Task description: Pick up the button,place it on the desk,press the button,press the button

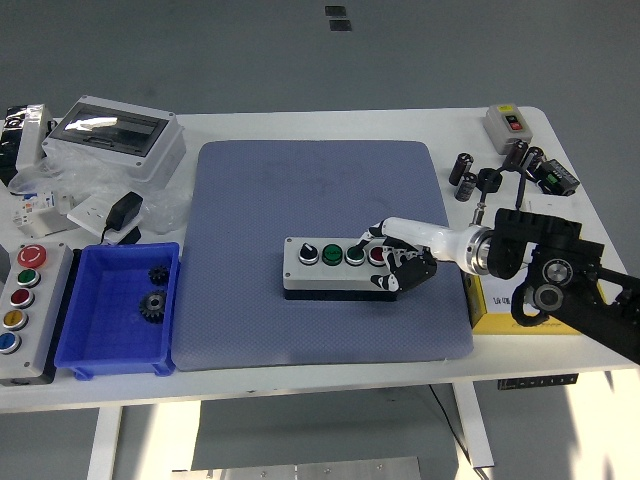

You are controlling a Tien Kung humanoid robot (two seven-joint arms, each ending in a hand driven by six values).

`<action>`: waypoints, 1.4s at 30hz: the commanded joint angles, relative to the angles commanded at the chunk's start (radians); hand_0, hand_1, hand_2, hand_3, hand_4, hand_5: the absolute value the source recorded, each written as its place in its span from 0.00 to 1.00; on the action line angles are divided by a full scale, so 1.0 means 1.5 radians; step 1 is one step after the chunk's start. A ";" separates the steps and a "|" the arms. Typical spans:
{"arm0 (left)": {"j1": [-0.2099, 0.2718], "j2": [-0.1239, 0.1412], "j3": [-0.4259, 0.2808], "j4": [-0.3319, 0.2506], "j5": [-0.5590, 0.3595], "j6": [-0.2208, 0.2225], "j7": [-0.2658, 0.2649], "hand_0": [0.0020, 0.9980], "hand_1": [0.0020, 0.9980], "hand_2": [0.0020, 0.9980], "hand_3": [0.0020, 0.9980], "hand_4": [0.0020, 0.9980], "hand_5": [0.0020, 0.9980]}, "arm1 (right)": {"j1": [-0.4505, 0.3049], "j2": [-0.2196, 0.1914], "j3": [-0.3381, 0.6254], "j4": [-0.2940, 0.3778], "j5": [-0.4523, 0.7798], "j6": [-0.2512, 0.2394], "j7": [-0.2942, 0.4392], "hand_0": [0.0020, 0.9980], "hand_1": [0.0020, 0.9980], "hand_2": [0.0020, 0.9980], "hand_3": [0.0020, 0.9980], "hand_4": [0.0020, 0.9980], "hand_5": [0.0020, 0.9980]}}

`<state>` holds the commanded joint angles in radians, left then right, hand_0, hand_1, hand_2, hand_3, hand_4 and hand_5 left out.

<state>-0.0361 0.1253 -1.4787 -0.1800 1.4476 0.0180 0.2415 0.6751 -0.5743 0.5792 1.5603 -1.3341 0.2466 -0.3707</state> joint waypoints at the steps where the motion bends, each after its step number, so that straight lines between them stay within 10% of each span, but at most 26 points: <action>1: 0.000 0.000 0.000 0.000 0.000 0.000 0.000 0.63 0.57 0.49 0.57 0.56 0.12 | 0.000 0.000 -0.002 -0.001 -0.002 -0.001 0.000 0.04 0.14 0.22 0.74 0.61 0.00; 17: 0.001 -0.001 0.004 0.000 -0.004 0.000 -0.002 0.63 0.57 0.49 0.57 0.56 0.12 | -0.031 -0.019 0.091 0.072 0.049 -0.043 0.055 0.03 0.13 0.21 0.74 0.60 0.00; 23: 0.002 -0.002 0.002 0.000 -0.003 0.000 -0.004 0.63 0.57 0.49 0.57 0.56 0.12 | -0.100 0.015 0.176 0.072 -0.018 -0.148 0.122 0.03 0.12 0.21 0.73 0.60 0.00; 25: 0.004 -0.005 0.002 0.000 -0.004 0.001 -0.004 0.63 0.57 0.49 0.57 0.56 0.12 | -0.132 0.043 0.210 0.064 -0.058 -0.203 0.156 0.03 0.12 0.21 0.73 0.60 0.00; 26: 0.005 -0.006 0.001 0.000 -0.004 0.001 -0.004 0.63 0.57 0.48 0.57 0.56 0.13 | -0.147 0.056 0.225 0.061 -0.075 -0.227 0.171 0.00 0.13 0.22 0.73 0.49 0.16; 31: 0.009 -0.013 -0.005 0.000 0.001 0.001 -0.006 0.63 0.57 0.48 0.57 0.56 0.13 | -0.226 0.128 0.310 0.048 -0.138 -0.347 0.260 0.00 0.13 0.22 0.73 0.49 0.16; 32: 0.009 -0.013 -0.006 0.000 0.003 0.001 -0.007 0.63 0.57 0.48 0.57 0.56 0.13 | -0.242 0.142 0.328 0.044 -0.126 -0.368 0.280 0.00 0.15 0.21 0.78 0.97 0.51; 37: 0.008 -0.012 -0.009 0.000 0.004 0.002 -0.010 0.63 0.57 0.48 0.57 0.56 0.13 | -0.310 0.174 0.406 0.031 -0.044 -0.436 0.372 0.00 0.15 0.21 0.78 0.97 0.51; 38: 0.008 -0.013 -0.009 0.000 0.005 0.002 -0.010 0.63 0.57 0.49 0.57 0.56 0.13 | -0.322 0.178 0.421 0.028 -0.025 -0.440 0.391 0.23 0.39 0.45 0.79 0.99 0.59; 42: 0.009 -0.014 -0.009 0.000 0.007 0.001 -0.008 0.63 0.57 0.49 0.57 0.56 0.13 | -0.346 0.193 0.462 0.018 0.044 -0.434 0.457 0.23 0.39 0.45 0.79 0.99 0.59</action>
<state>-0.0226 0.1036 -1.4919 -0.1800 1.4581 0.0188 0.2299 0.1556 -0.2843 1.2719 1.5868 -1.2676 -0.4051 0.3151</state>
